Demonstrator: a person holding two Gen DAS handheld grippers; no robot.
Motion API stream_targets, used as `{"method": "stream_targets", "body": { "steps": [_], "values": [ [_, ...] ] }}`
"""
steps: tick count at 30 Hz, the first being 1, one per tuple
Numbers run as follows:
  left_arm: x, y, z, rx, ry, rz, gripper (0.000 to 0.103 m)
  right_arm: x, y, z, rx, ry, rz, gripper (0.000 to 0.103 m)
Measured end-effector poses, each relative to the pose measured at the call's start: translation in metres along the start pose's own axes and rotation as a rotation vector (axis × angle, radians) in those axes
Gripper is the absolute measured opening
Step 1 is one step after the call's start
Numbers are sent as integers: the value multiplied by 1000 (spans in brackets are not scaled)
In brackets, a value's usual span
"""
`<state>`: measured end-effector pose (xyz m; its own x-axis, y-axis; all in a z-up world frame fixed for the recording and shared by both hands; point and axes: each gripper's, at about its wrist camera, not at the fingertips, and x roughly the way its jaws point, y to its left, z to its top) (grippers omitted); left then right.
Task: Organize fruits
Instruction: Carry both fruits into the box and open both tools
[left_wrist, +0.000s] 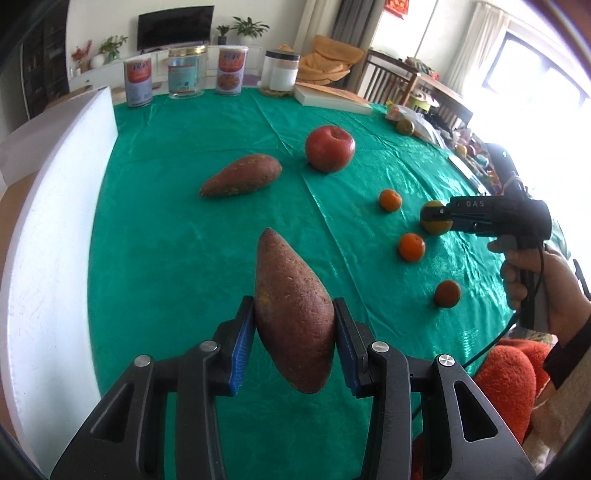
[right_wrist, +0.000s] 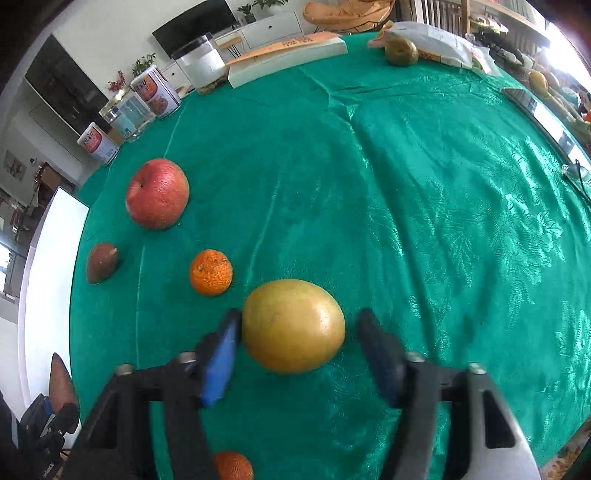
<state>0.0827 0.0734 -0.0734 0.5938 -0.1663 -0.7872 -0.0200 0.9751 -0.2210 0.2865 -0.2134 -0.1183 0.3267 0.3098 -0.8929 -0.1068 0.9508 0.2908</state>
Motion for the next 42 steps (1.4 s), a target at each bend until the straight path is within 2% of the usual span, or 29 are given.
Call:
{"method": "stream_targets", "body": {
  "steps": [3,6,8,10,11,13,15,18,20,22,24,28,32,34,36,38,39,42],
  "values": [
    [-16,4,1,-9,-29,-14,42,-12,-3,-5,17,-25,-10,52],
    [-40,9,4,-20,-70,-39,42,-39,6,-12,3,-71,23,52],
    [-61,17,7,-49,-87,-74,42,-58,33,-17,-35,-92,77,52],
    [-88,30,10,-85,-123,-108,42,-74,72,-23,-97,-97,169,52],
    [-102,39,11,-100,-143,-102,42,-80,97,-28,-138,-93,220,52],
    [-129,61,12,-134,-181,-56,42,-85,156,-43,-230,-71,336,52],
    [-149,88,7,-180,-199,20,42,-86,219,-65,-336,-37,445,52],
    [-159,134,-7,-251,-177,162,42,-79,305,-101,-484,24,569,52],
    [-156,164,-21,-307,-137,250,42,-72,353,-126,-588,57,601,52],
    [-149,188,-36,-354,-97,317,42,-61,389,-150,-689,72,579,52],
    [-141,207,-49,-401,-58,349,42,-45,412,-168,-772,98,543,52],
    [-130,226,-66,-451,-16,371,42,-16,433,-191,-872,119,462,52],
    [-127,232,-73,-474,-12,387,43,-1,439,-197,-893,125,418,54],
    [-131,229,-73,-467,-31,416,45,-3,437,-193,-880,110,423,54],
    [-138,226,-70,-459,-51,430,52,-15,432,-186,-855,89,433,54],
    [-148,219,-63,-448,-96,442,62,-37,424,-176,-833,46,449,54],
    [-154,212,-58,-435,-126,442,64,-51,417,-171,-827,15,458,54],
    [-166,179,-39,-361,-221,402,77,-92,386,-156,-795,-96,448,57]
  ]
}}
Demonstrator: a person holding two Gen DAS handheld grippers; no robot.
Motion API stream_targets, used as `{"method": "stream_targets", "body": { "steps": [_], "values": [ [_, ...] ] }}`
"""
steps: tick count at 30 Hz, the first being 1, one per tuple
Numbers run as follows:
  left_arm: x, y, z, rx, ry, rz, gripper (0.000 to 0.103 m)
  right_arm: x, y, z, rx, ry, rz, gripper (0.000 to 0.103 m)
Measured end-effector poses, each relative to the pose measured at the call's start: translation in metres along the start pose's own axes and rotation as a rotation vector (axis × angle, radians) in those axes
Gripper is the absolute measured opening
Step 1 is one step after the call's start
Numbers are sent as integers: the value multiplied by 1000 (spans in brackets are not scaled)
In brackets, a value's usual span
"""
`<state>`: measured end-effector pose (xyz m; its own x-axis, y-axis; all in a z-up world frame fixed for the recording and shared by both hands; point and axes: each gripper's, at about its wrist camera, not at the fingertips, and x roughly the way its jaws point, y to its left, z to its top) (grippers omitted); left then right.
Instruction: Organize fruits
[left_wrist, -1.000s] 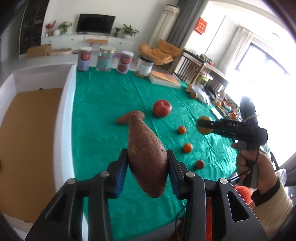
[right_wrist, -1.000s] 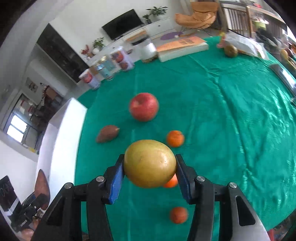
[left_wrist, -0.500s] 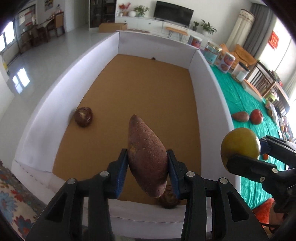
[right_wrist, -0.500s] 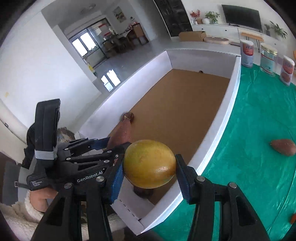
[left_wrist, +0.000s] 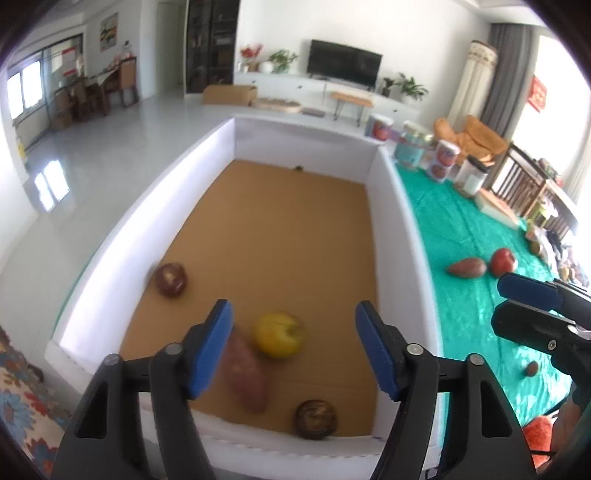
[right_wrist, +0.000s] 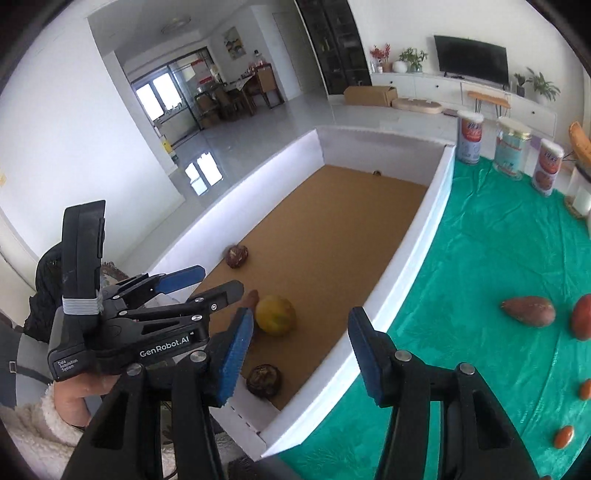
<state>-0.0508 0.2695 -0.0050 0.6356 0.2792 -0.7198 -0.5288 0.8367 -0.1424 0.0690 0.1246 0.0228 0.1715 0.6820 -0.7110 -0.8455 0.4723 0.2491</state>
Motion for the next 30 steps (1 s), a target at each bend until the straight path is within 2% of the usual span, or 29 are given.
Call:
{"method": "stream_targets", "body": {
  "steps": [1,4,7,10,13,15,17,19,22,30],
  "values": [
    [-7,-16,1,26,-26,-34,82,-17,-8,-5,9,-28,-31,59],
    [-18,-70,-2,117,-59,-172,84,-58,-41,-32,50,-87,-172,64],
    [-12,-127,-18,197,-16,-323,86,-89,-81,-76,138,-121,-343,70],
    [4,-179,-37,266,45,-416,86,-111,-122,-129,243,-132,-505,71],
    [25,-219,-58,328,74,-437,86,-134,-160,-179,352,-143,-626,71],
    [40,-239,-69,355,97,-424,86,-150,-177,-208,406,-149,-692,71],
    [53,-249,-77,374,102,-409,86,-161,-192,-226,487,-169,-681,71],
    [64,-254,-83,393,75,-376,86,-176,-202,-233,545,-218,-660,71],
    [86,-257,-85,407,79,-341,86,-180,-203,-234,527,-238,-715,77],
    [127,-249,-97,403,150,-267,86,-169,-205,-232,534,-239,-712,81]
  ]
}}
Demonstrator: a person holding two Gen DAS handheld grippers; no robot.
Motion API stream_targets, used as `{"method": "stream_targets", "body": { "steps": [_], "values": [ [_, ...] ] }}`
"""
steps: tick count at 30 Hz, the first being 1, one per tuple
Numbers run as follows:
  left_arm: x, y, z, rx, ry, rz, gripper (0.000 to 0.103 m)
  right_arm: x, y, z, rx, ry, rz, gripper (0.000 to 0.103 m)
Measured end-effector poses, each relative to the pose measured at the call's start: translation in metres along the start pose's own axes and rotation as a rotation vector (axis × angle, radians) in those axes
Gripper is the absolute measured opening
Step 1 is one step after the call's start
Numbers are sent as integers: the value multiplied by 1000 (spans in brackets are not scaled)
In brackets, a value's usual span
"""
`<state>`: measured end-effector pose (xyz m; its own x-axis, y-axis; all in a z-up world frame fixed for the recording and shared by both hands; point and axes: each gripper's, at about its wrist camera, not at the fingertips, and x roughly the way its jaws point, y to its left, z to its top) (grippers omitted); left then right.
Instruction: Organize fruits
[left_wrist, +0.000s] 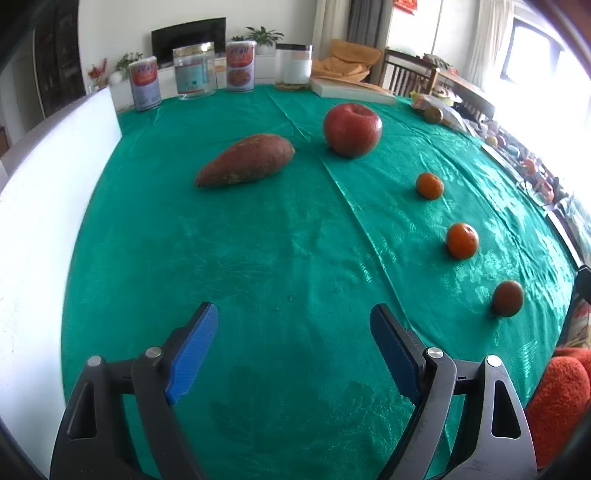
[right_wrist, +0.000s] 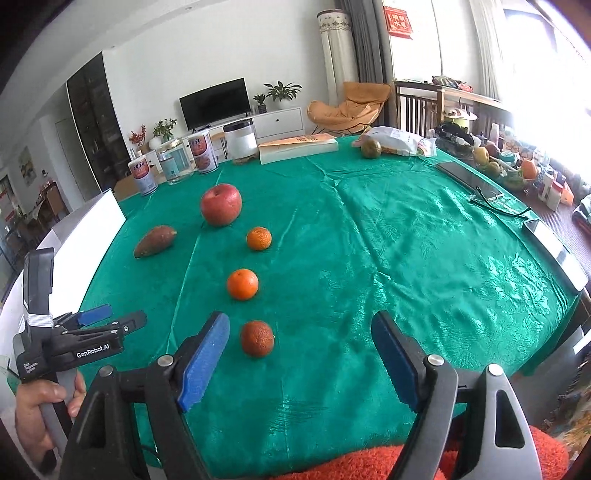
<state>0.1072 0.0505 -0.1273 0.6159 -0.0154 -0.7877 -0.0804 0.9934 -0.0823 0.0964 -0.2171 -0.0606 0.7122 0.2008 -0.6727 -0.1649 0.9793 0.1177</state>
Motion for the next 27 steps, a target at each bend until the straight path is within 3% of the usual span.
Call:
{"method": "stream_targets", "body": {
  "steps": [27],
  "values": [
    [5,-12,-3,67,-21,36,90,0,-3,-1,21,0,18,83]
  ]
}}
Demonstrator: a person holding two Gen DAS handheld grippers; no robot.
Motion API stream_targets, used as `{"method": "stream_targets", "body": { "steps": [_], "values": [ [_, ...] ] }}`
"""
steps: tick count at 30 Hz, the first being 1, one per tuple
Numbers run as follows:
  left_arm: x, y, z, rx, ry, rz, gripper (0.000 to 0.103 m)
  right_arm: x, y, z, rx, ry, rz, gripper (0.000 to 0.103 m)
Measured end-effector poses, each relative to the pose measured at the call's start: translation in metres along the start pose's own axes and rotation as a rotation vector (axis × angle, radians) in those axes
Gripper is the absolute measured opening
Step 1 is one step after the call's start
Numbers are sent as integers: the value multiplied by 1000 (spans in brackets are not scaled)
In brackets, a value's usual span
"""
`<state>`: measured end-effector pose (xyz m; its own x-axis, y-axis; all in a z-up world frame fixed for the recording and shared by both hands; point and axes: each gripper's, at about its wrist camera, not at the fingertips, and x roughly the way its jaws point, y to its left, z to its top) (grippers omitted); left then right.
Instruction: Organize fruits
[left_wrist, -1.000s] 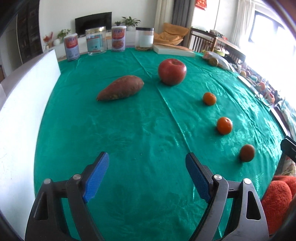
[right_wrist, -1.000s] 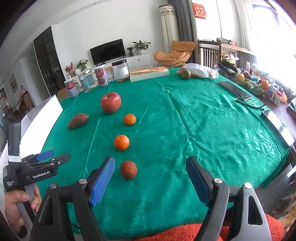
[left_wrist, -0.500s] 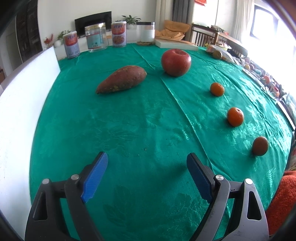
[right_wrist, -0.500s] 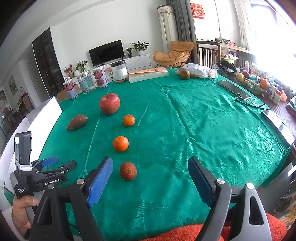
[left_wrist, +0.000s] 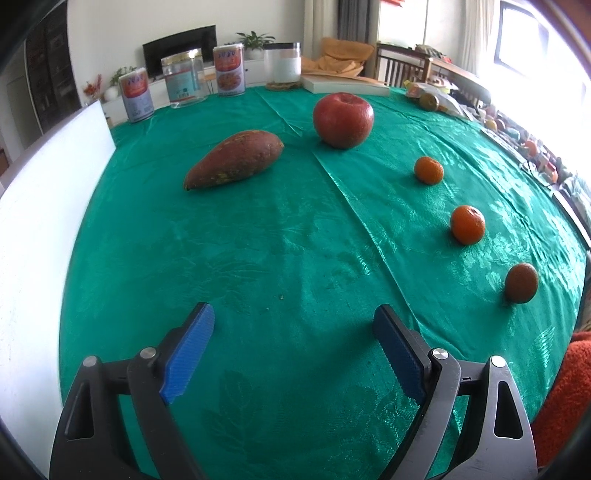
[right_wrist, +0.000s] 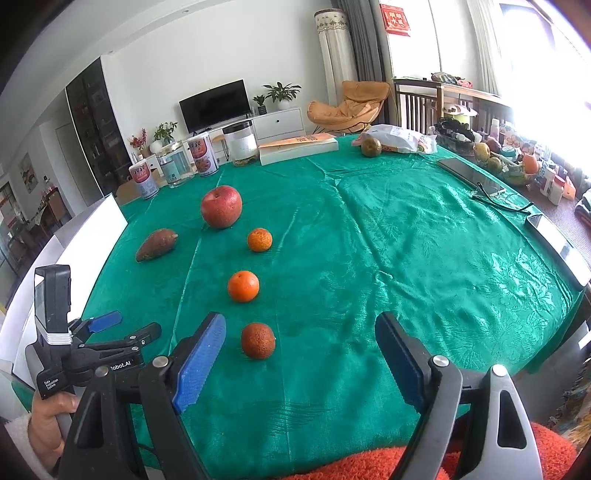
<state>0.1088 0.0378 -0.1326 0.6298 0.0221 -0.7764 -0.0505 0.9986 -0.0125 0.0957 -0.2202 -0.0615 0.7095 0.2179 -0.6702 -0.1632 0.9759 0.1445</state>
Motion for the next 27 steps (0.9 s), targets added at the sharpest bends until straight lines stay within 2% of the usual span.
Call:
{"method": "stream_targets", "body": {
  "steps": [27],
  "values": [
    [0,-1,0,0,0,1,91,-2,0,1,-1,-5,0,83]
  ]
}}
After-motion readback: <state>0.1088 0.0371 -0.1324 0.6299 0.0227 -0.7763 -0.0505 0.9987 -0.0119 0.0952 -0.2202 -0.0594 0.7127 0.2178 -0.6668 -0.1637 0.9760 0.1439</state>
